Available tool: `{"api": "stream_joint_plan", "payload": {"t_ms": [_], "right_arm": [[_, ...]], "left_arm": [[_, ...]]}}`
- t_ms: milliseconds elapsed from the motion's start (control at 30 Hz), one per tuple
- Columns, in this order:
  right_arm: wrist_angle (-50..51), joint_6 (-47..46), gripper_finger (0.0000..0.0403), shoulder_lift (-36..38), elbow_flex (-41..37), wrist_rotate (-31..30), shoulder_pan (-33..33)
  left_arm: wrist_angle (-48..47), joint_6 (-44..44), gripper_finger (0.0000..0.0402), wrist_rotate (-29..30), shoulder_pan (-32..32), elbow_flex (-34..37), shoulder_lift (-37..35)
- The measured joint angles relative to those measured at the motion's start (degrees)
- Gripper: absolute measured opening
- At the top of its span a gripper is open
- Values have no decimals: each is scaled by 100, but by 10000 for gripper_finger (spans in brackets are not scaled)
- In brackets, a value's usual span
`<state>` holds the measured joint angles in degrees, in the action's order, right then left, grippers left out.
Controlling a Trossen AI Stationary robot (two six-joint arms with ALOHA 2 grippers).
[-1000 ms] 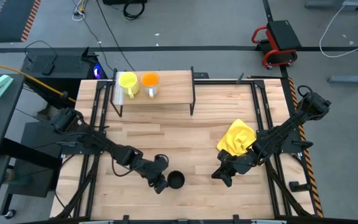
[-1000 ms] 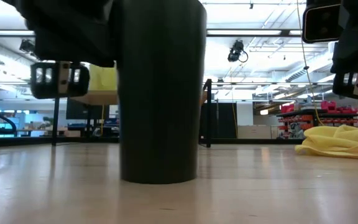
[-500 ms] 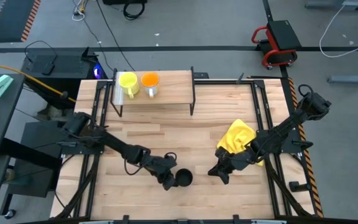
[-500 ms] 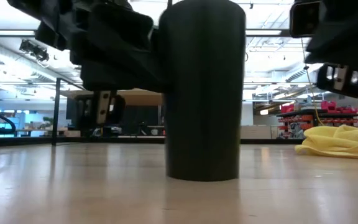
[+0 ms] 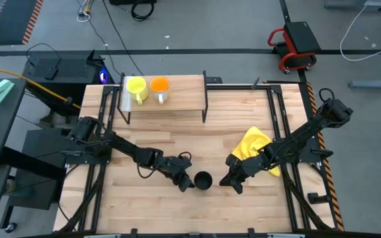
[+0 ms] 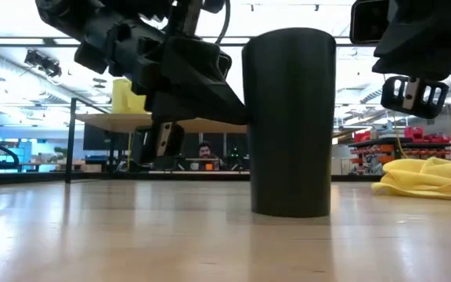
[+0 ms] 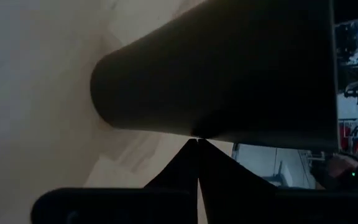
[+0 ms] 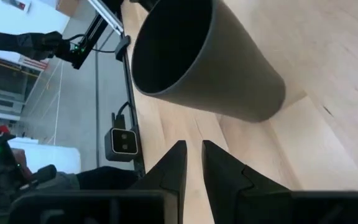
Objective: Stack small to large cups/mugs on shelf
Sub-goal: Put the black cup on the shelf
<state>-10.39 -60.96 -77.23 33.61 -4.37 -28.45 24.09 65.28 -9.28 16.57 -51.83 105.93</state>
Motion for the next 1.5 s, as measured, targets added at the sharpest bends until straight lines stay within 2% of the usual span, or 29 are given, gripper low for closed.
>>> {"api": "stream_joint_plan", "payload": {"t_ms": [133, 267, 400, 600, 833, 1033, 1333, 1500], "right_arm": [[-80, -98, 58, -251, 4, 179, 35], [-591, -95, 58, -884, 5, 545, 96], [-894, 11, 58, -1420, 236, 560, 158], [-819, 243, 58, -1858, 654, 631, 383], [-360, 398, 58, -1930, 732, 562, 802], [-363, 613, 58, -1883, 732, 591, 1183], [-362, 841, 58, -1880, 732, 618, 1540], [-389, 914, 58, -1880, 730, 615, 1719]], "left_arm": [[4, -43, 19, 2, -115, 0, -2], [62, -65, 13, 2, -183, 2, -2], [90, -63, 10, 2, -206, 2, -4], [123, -57, 24, 0, -204, 2, -4], [97, -120, 21, 2, -219, 2, -4], [92, -210, 11, 8, -262, 2, -7], [93, -422, 24, 15, -358, 2, -7], [93, -482, 16, 16, -506, 2, -7]]}}
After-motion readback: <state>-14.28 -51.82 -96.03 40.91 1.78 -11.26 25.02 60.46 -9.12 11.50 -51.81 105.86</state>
